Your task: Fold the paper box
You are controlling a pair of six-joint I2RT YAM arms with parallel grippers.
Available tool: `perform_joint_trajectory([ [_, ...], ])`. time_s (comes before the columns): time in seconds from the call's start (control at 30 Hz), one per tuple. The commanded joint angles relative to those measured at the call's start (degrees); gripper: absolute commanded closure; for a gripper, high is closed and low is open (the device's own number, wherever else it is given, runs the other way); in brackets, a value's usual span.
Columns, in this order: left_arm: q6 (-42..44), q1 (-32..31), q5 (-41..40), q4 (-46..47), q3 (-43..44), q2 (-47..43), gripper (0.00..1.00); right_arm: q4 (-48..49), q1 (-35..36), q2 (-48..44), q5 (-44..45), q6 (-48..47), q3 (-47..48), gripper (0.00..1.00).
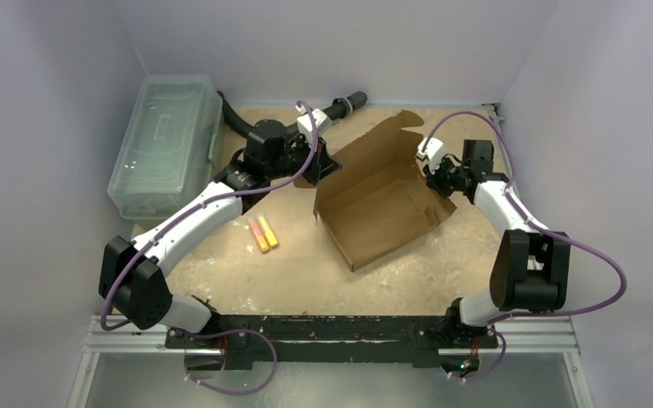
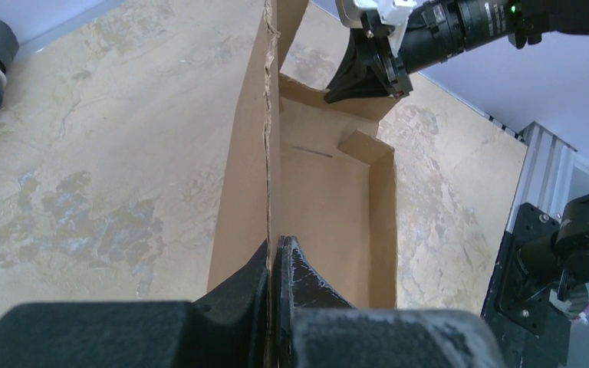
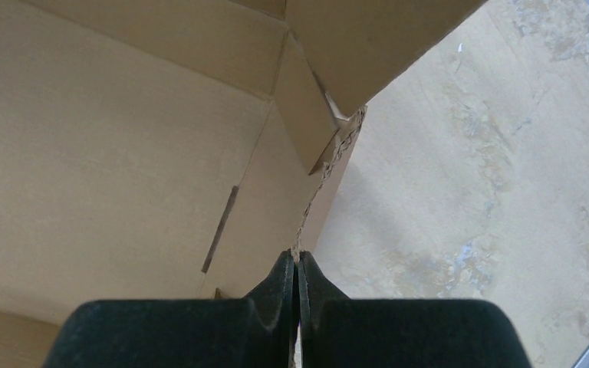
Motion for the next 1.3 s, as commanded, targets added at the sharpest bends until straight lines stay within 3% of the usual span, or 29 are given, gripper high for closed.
perform_joint_trajectory([
  [0.0,-2.7,0.2,-5.4,9.1,-2.2,-2.9,1.00,-4.2,1.1,-1.8,-4.5,-0.8,-1.9,1.00],
  [0.3,-7.4,0.2,-6.2,17.1,-9.6,-5.6,1.00,-4.0,1.6,0.8,-3.7,-0.3,-2.6,1.00],
  [0.53,-5.5,0.2,-1.2,14.5,-7.1,-3.4,1.00,-1.9,2.4,-1.0,-4.2,0.4,-2.0,1.00],
  [0.83,-1.1,0.3,4.5,10.7,-3.9,-3.7,1.00,-2.2,2.4,-8.0,-9.8,-5.2,-4.1,1.00],
  [0.93,-0.6,0.4,7.6,10.4,-3.8,-4.4,1.00,0.0,2.4,-8.4,-7.2,-2.9,-4.5,1.00],
  [1.27,-0.7,0.6,8.2,6.7,-0.4,-2.7,1.00,-3.4,3.8,-8.3,-7.8,-7.4,-4.0,1.00],
])
